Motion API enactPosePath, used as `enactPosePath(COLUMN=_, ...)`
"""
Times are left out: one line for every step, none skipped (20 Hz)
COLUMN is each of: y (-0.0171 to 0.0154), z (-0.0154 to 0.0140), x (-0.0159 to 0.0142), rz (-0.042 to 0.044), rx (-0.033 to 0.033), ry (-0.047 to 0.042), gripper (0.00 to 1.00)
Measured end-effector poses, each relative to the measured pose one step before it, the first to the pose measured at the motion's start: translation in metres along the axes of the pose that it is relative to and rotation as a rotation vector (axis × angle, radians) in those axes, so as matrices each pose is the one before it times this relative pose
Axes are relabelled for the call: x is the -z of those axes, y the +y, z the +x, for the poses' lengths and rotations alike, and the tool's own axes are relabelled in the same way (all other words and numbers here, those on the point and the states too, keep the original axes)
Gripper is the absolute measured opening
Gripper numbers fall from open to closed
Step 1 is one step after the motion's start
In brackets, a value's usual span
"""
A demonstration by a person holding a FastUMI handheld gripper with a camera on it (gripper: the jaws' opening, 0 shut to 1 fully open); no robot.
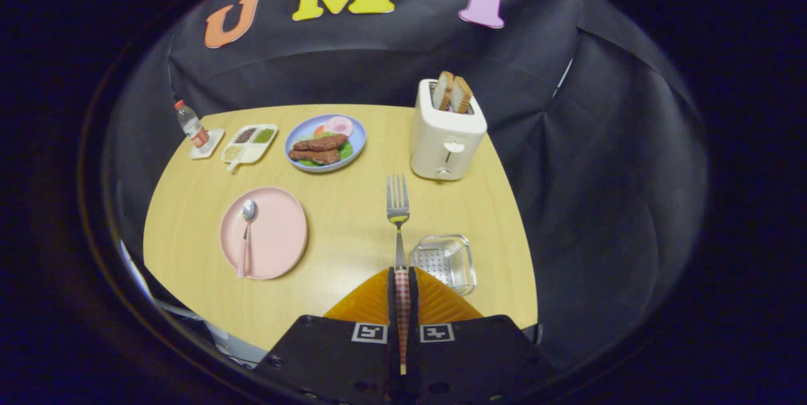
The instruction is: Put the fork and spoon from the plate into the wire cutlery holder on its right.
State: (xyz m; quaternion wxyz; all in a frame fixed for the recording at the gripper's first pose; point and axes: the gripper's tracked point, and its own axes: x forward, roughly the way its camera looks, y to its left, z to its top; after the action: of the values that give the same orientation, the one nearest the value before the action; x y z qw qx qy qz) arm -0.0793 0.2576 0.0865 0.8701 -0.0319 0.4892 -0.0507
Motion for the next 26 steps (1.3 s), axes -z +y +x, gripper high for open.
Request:
enactPosePath(y=-0.0093, z=-0.00028, x=0.00187, rz=0.00011, rx=-0.00776, ry=0.0148, gripper=0.04)
enactPosePath(y=-0.00922, z=-0.00101, x=0.00517, rz=-0.00511, rx=-0.00285, ry=0.01556, gripper=0.04)
enactPosePath(y=-0.00844, z=0.00048, x=0.00361, rz=-0.00709, rx=-0.00153, ry=0.01556, gripper=0.04)
enactPosePath(y=-0.00591, z=0.0013, x=0.00616, rz=-0.0066, rx=-0.00552, ry=0.02138, gripper=0.04)
enactPosePath(y=-0.00393, z=0.0005, x=0.00592, rz=-0.00718, rx=-0.00888, ry=0.02761, gripper=0.04)
enactPosePath(y=-0.00267, z=0.00089, x=0.00571, rz=0.00136, rx=-0.01333, ry=0.02896, gripper=0.05)
enactPosePath(y=-0.00301, z=0.00276, x=0.00498, rz=0.00623, rx=-0.00658, ry=0.02551, gripper=0.05)
enactPosePath(y=-0.00294, z=0.0027, x=0.00443, rz=0.00284, rx=-0.00565, ry=0.02682, gripper=0.05)
enactPosePath(y=-0.00259, z=0.00364, x=0.00409, rz=0.00447, rx=-0.0049, ry=0.02819, gripper=0.05)
enactPosePath(y=-0.00306, z=0.00389, x=0.00367, rz=0.00541, rx=-0.00186, ry=0.03312, gripper=0.05)
enactPosePath(y=-0.00308, z=0.00442, x=0.00235, rz=0.00887, rx=0.0005, ry=0.03289, gripper=0.05)
enactPosePath(y=-0.00299, z=0.00204, x=0.00314, rz=0.00368, rx=0.00133, ry=0.04274, gripper=0.05)
enactPosePath(y=-0.001, z=0.00257, x=0.00245, rz=0.00318, rx=-0.00499, ry=0.04347, gripper=0.05)
enactPosePath(y=0.00166, z=0.00263, x=0.0018, rz=-0.00263, rx=-0.01346, ry=0.0439, gripper=0.05)
enactPosePath(y=0.00178, z=0.00289, x=-0.00001, rz=0.00684, rx=-0.01127, ry=0.03735, gripper=0.05)
enactPosePath(y=0.00003, z=0.00278, x=0.0012, rz=-0.00473, rx=-0.00712, ry=0.04526, gripper=0.05)
enactPosePath(y=0.00099, z=0.00135, x=-0.00016, rz=-0.00202, rx=-0.01241, ry=0.03929, gripper=0.05)
enactPosePath(y=0.00113, z=-0.00054, x=-0.00182, rz=0.00283, rx=-0.01043, ry=0.03074, gripper=0.05)
enactPosePath(y=-0.00031, z=-0.00164, x=-0.00369, rz=-0.00112, rx=-0.00442, ry=0.02345, gripper=0.05)
enactPosePath(y=-0.00224, z=0.00104, x=-0.002, rz=-0.00081, rx=0.00645, ry=0.02536, gripper=0.05)
enactPosePath(y=-0.00203, z=0.00023, x=-0.00503, rz=-0.00081, rx=0.0119, ry=0.02125, gripper=0.05)
enactPosePath(y=0.00068, z=0.00142, x=-0.00541, rz=-0.0121, rx=0.00919, ry=0.01322, gripper=0.05)
enactPosePath(y=-0.00144, z=0.00103, x=-0.00562, rz=-0.0136, rx=0.01179, ry=0.01581, gripper=0.05)
enactPosePath(y=0.00043, z=0.00247, x=-0.00229, rz=-0.00751, rx=0.00528, ry=0.02244, gripper=0.05)
enactPosePath(y=0.00296, z=0.00192, x=-0.00015, rz=-0.00382, rx=-0.0038, ry=0.02991, gripper=0.05)
enactPosePath(y=0.00137, z=0.00171, x=0.00023, rz=-0.0029, rx=-0.00106, ry=0.02629, gripper=0.05)
